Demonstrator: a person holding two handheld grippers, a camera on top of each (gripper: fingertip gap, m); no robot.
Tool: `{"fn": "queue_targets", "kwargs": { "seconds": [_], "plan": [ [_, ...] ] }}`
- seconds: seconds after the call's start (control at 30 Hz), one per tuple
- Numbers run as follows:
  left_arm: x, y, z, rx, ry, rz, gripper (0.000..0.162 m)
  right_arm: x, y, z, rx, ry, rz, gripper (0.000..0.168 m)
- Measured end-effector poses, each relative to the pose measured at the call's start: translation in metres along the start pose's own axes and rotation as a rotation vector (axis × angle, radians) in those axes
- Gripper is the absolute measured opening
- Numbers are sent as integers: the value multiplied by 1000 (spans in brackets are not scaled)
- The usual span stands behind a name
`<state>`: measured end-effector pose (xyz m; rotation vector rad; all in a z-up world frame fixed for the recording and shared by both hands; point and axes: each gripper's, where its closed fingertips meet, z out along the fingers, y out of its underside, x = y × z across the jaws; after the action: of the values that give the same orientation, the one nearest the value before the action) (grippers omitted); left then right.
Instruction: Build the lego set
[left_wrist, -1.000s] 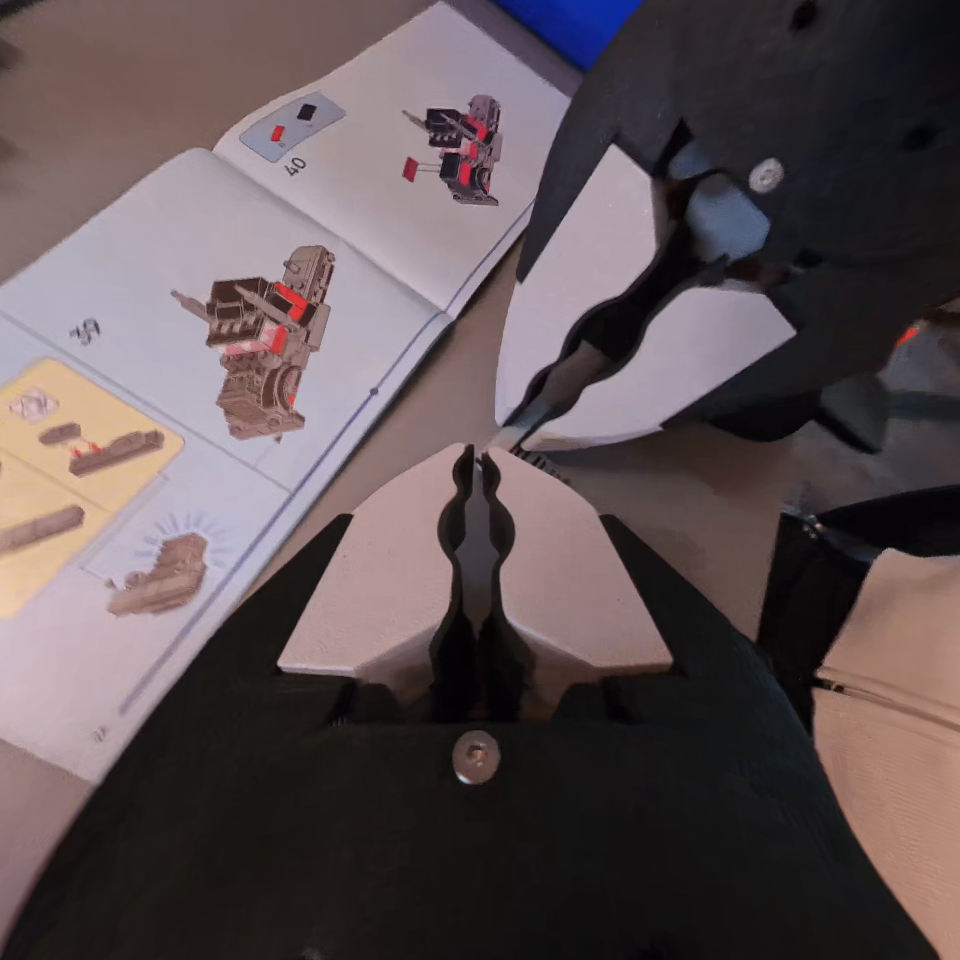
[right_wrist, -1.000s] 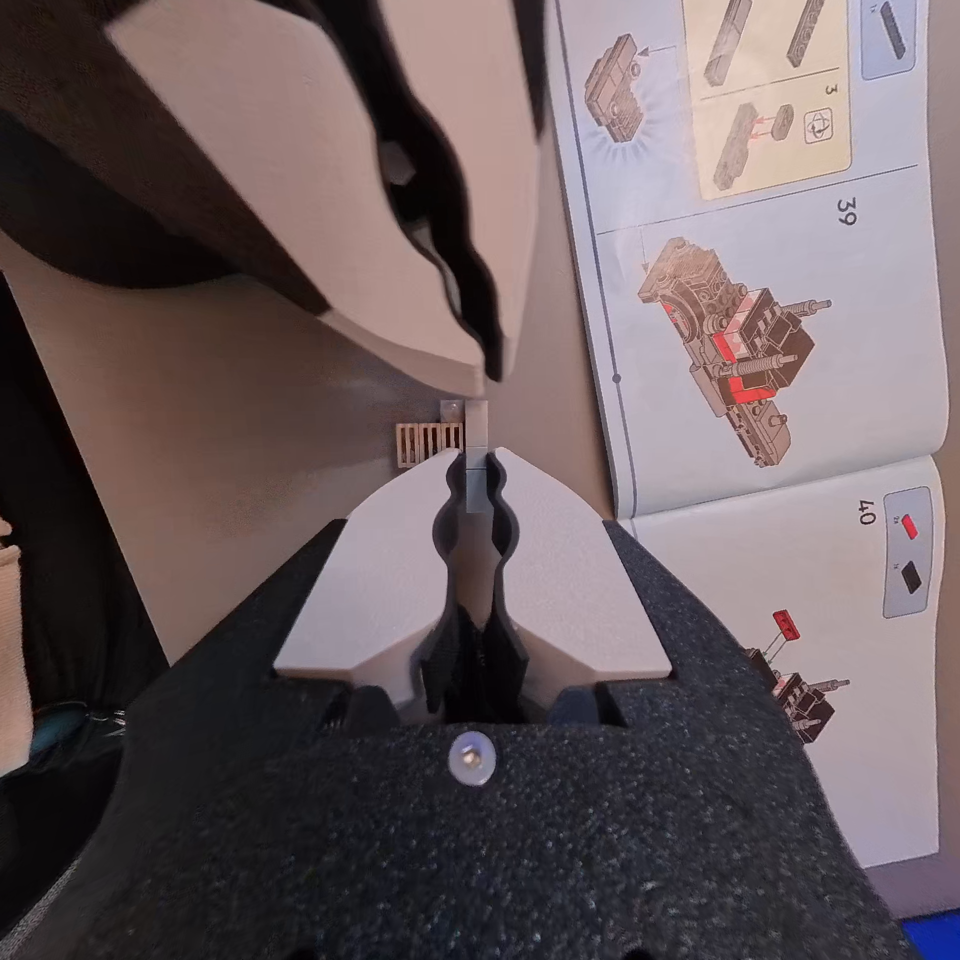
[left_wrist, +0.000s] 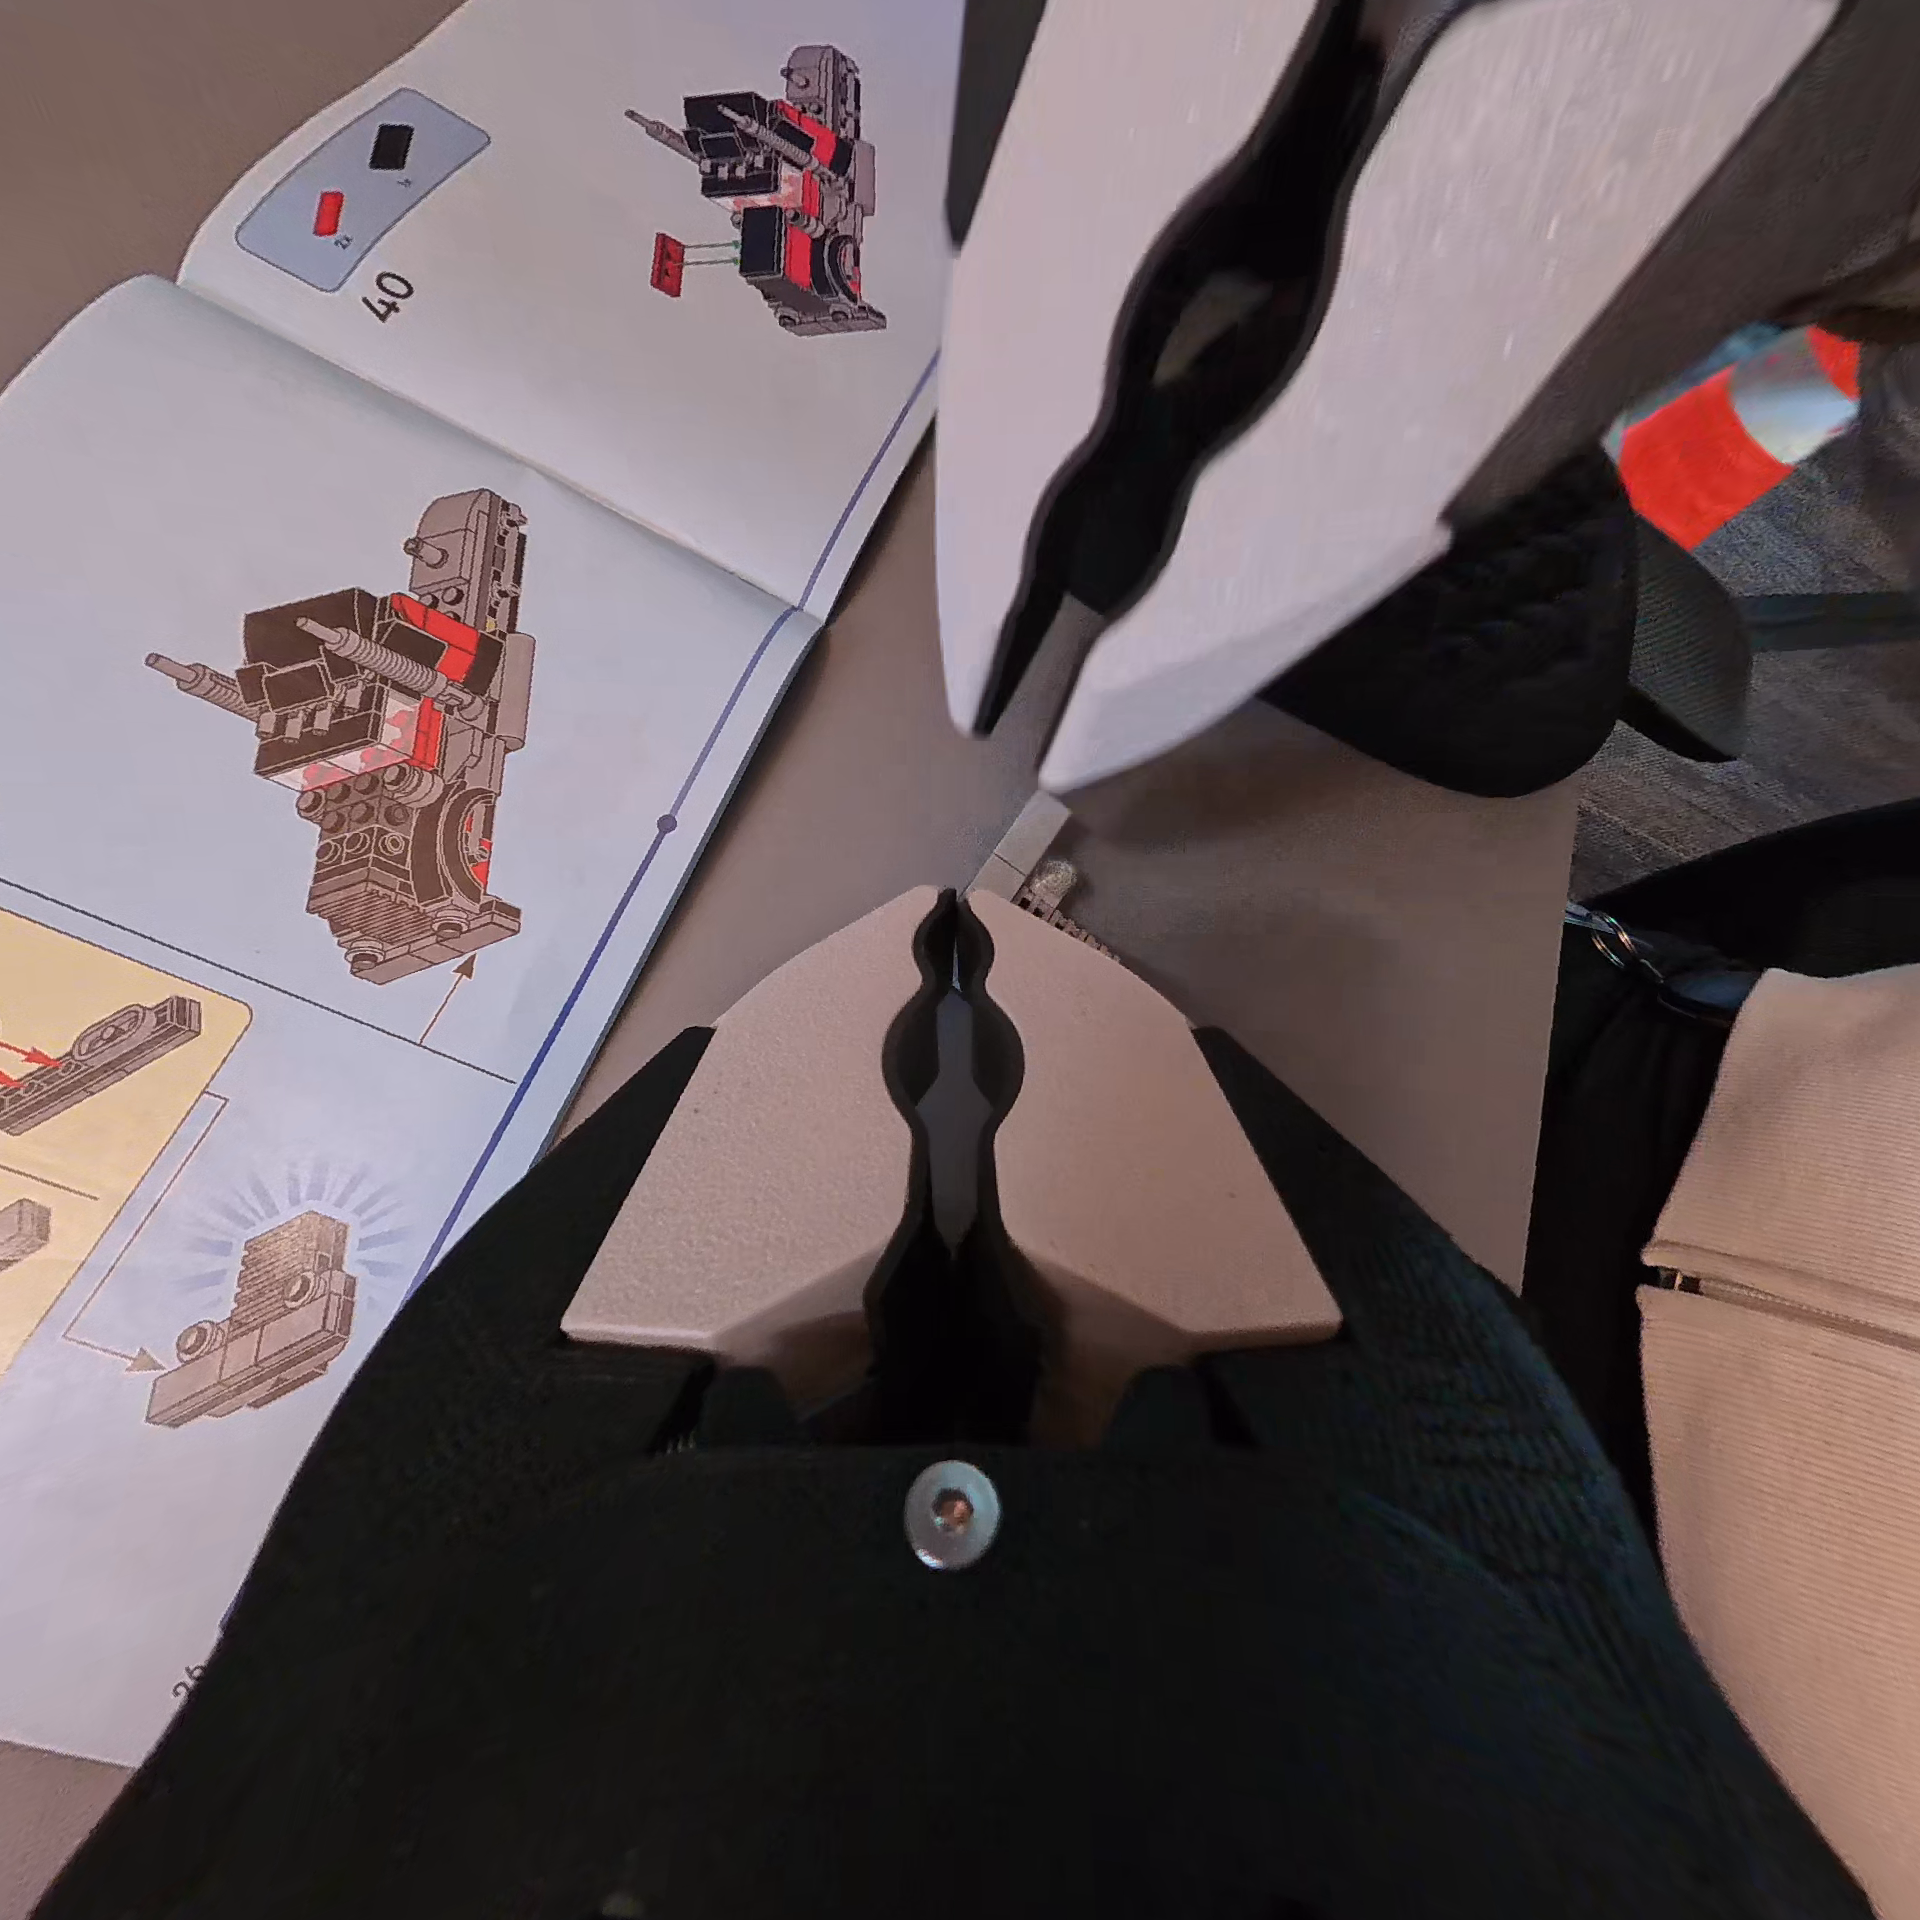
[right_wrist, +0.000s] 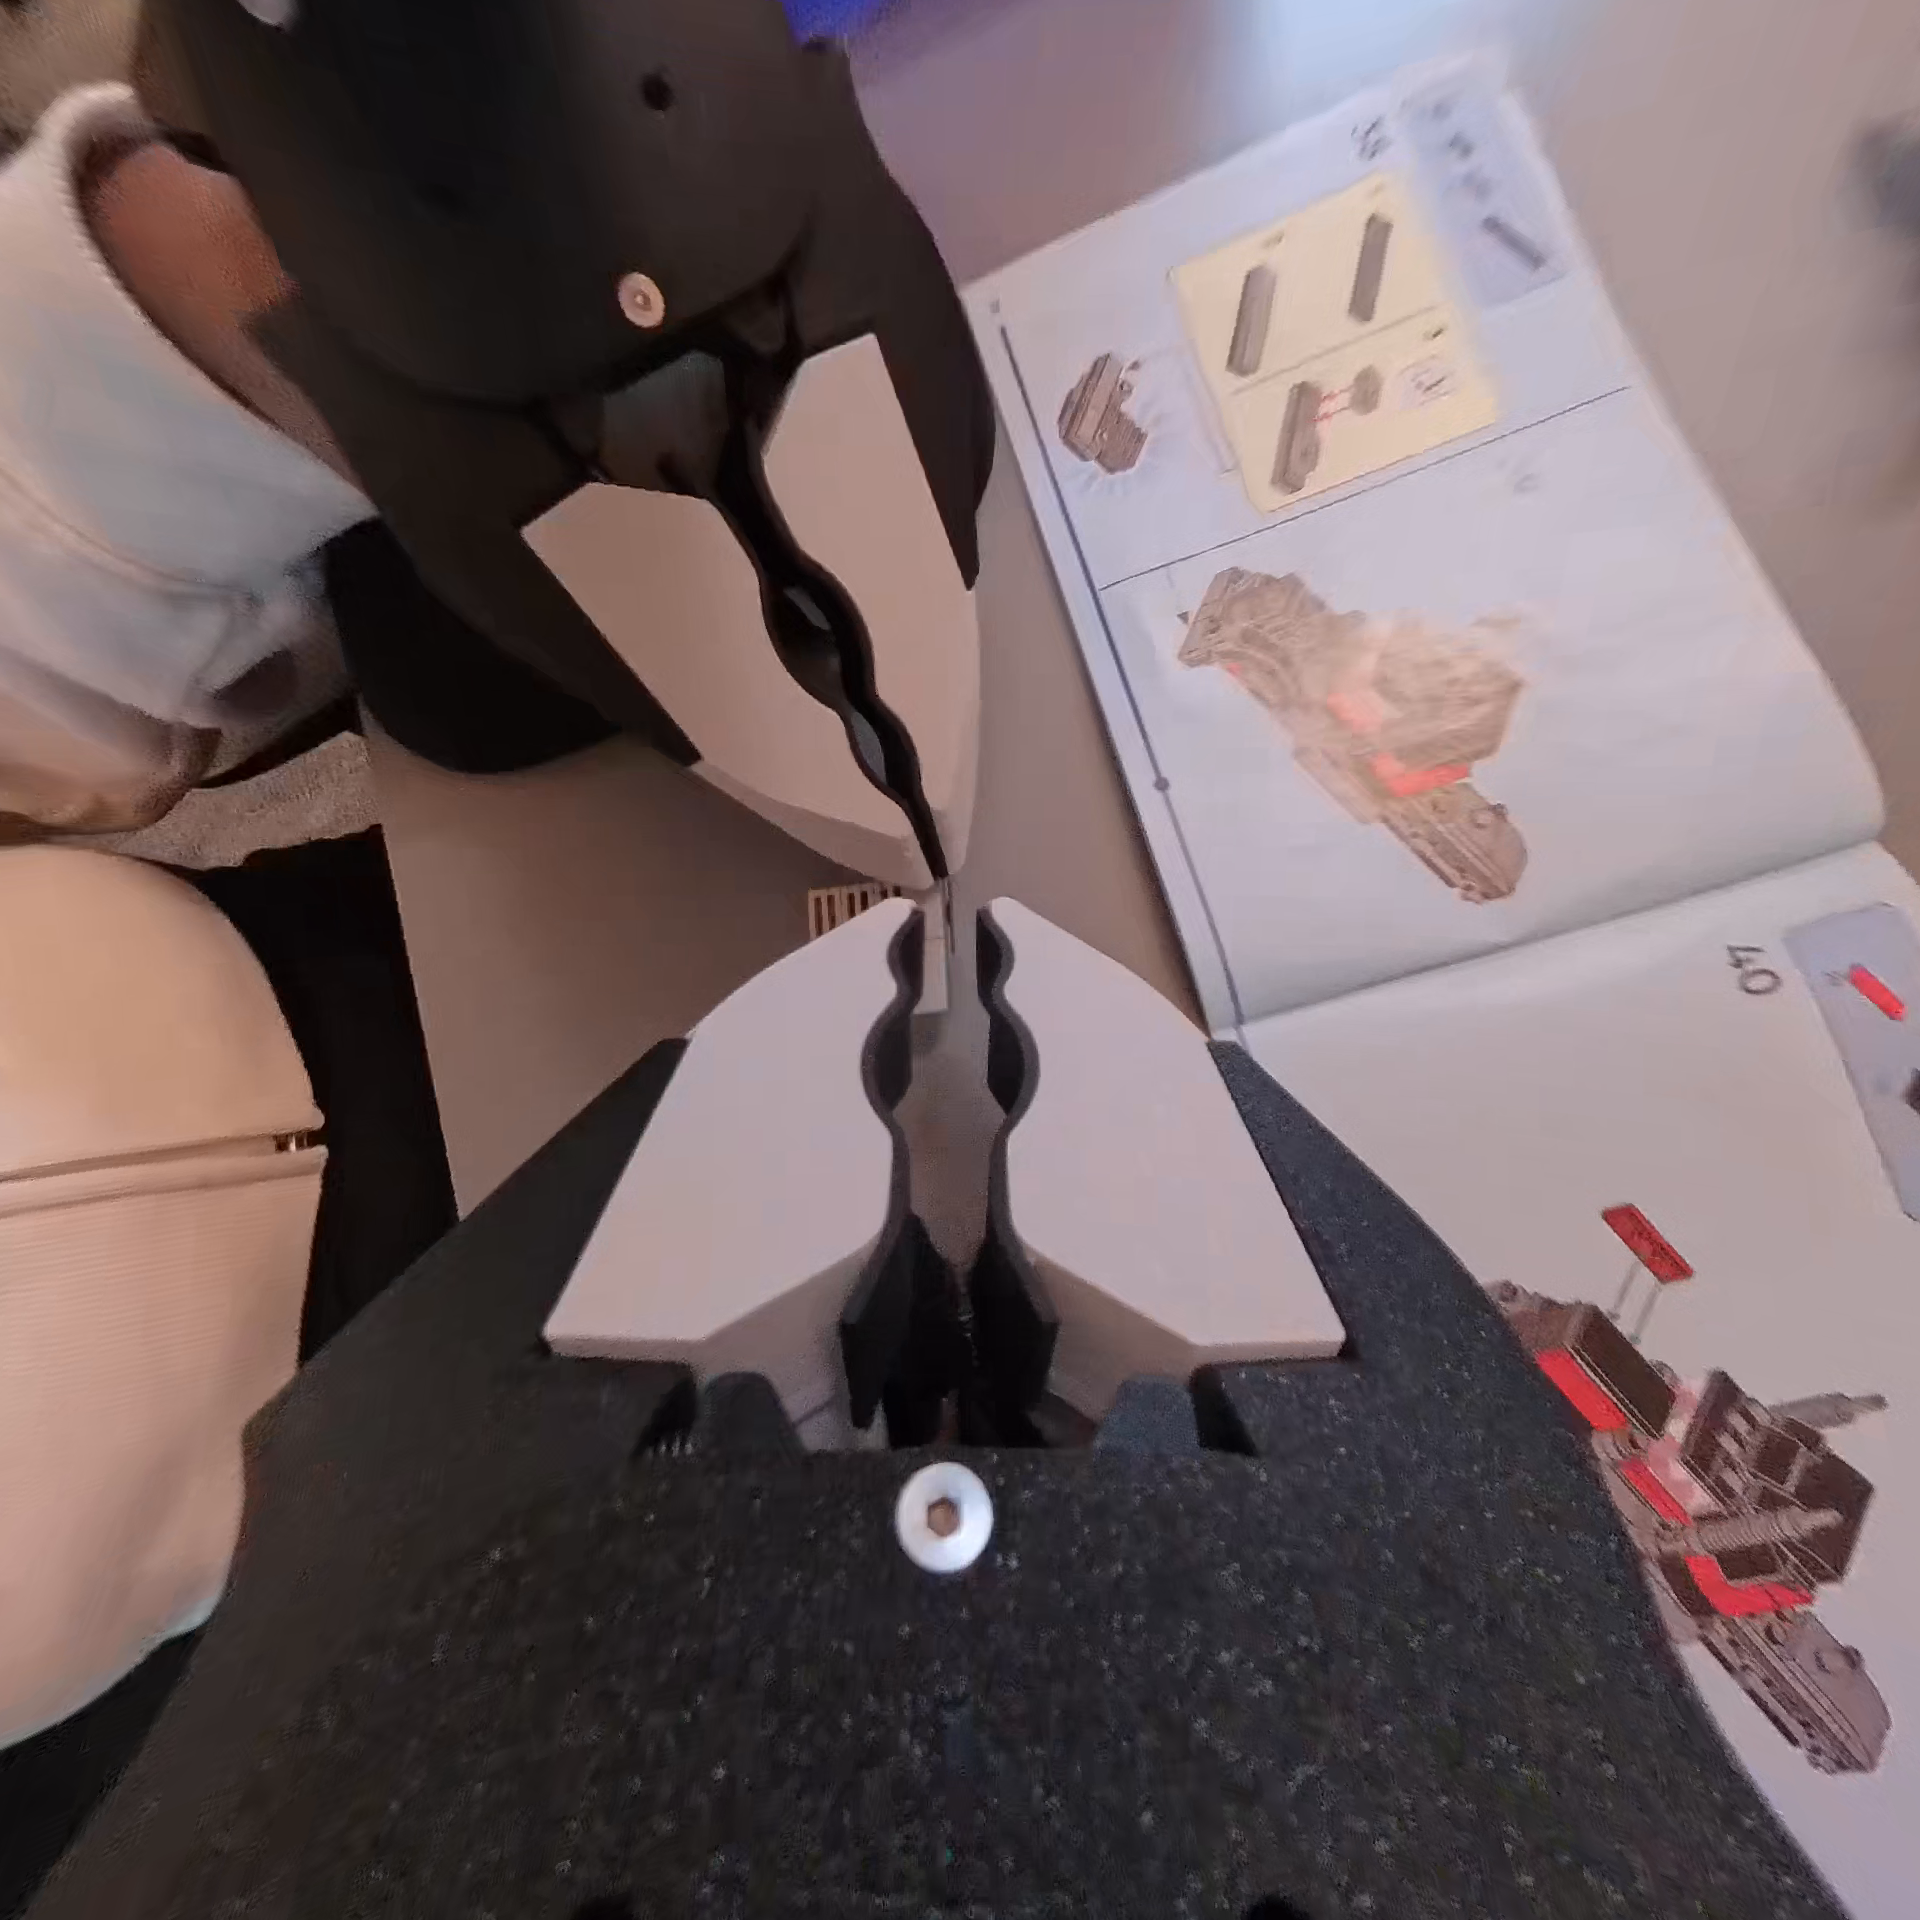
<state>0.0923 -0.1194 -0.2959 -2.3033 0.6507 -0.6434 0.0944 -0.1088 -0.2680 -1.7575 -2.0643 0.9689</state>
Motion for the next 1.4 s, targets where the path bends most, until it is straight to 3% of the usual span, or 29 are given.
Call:
{"fn": "queue_targets", "kwargs": {
  "seconds": [0.37,1.4],
  "plan": [
    [1,0,0,-3,2,3,1,-5,22,18,3,1,-85,4],
    [2,0,0,14,2,24,1,-6,22,21,23,56,-112,2]
  ]
}}
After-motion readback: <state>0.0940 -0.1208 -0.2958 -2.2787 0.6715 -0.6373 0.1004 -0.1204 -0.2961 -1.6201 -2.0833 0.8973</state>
